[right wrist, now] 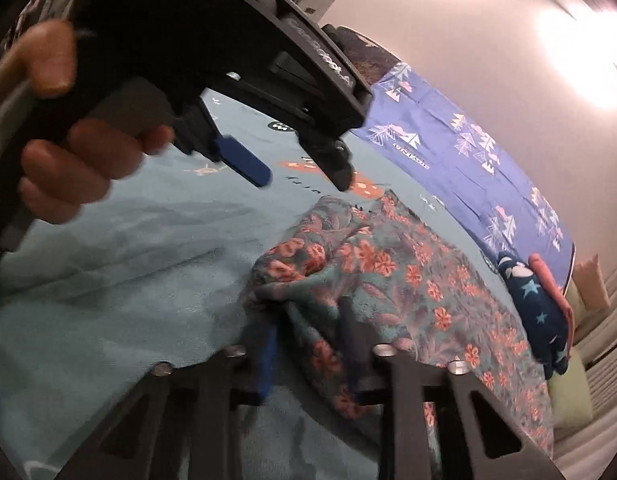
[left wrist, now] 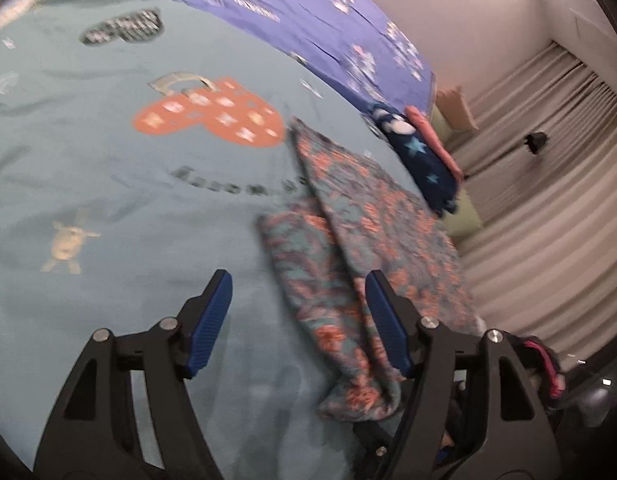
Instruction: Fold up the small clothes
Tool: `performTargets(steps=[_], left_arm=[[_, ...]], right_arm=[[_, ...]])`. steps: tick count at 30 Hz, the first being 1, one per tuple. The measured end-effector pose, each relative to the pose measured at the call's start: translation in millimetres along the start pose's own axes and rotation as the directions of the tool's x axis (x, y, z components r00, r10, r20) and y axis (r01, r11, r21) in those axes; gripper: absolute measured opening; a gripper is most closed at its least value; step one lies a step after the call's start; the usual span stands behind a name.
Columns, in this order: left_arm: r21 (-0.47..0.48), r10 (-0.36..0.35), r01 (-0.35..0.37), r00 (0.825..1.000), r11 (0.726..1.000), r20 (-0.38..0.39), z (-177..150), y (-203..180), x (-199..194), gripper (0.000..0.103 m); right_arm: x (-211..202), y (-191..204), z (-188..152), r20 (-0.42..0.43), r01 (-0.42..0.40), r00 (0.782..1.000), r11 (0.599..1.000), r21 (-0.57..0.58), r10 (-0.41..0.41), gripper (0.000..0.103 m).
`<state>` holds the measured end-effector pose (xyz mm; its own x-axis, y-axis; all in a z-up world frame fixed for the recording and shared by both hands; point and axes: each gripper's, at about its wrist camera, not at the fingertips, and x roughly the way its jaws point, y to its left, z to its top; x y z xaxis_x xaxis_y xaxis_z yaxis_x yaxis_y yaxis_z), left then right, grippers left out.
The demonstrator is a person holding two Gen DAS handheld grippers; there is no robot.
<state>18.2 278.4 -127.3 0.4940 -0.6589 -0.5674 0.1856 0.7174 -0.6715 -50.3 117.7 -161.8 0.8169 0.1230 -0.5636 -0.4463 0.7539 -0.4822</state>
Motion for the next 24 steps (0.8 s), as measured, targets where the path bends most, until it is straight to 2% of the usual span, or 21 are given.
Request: performTargets(steps=[2,5,9,10,11,12,14,18,24], left_arm=[[-0.008,-0.071,0.071,0.995,0.997,-0.063,2.6,-1.4,14.0,0.072],[-0.025,-0.104,0.102,0.987,0.994,-0.125,7.2,-4.8,36.2,0.073],[-0.072,-0.168,0.16,0.978,0.984,-0.123,22.7,-8.5,51.0,0.073],[-0.086,-0.174,0.164,0.977,0.983,-0.122,26.0,-8.9,54.4,0.069],[-0.091,-0.167,0.156,0.978,0.984,-0.123,29.2,-9.7,57.8,0.053],[-0.084,-0.146,0.136,0.981,0.987,-0.129,32.6,-12.1,62.1,0.033],[-0.071,-0.103,0.094,0.984,0.993,-0.142,38.6,-18.5,70.2,0.016],[-0.062,-0.086,0.08,0.991,0.995,-0.102,49.9,-33.1,66.6,0.01],[0.029,-0.025,0.028,0.997,0.999,-0.079,59.9,-68.5,60.6,0.009]], right_arm=[[-5.7,-11.5,1.6,0.012,-0.029,1.0,0.998,0.053,0.028,0.01],[-12.2,-23.5,4.9,0.029,-0.058,0.998,0.993,0.102,0.055,0.009],[-17.6,-31.7,8.1,0.041,-0.074,0.997,0.988,0.136,0.069,0.009],[-19.4,-33.7,8.6,0.046,-0.076,0.996,0.986,0.146,0.07,0.009],[-20.7,-34.3,9.4,0.049,-0.077,0.996,0.986,0.151,0.07,0.009],[-21.7,-36.0,10.3,0.051,-0.078,0.996,0.985,0.154,0.071,0.009],[-24.1,-39.3,11.1,0.057,-0.082,0.996,0.983,0.166,0.073,0.008],[-30.4,-46.5,12.1,0.074,-0.089,0.994,0.977,0.192,0.076,0.008],[-40.8,-68.7,12.0,0.117,-0.109,0.99,0.961,0.256,0.082,0.008]])
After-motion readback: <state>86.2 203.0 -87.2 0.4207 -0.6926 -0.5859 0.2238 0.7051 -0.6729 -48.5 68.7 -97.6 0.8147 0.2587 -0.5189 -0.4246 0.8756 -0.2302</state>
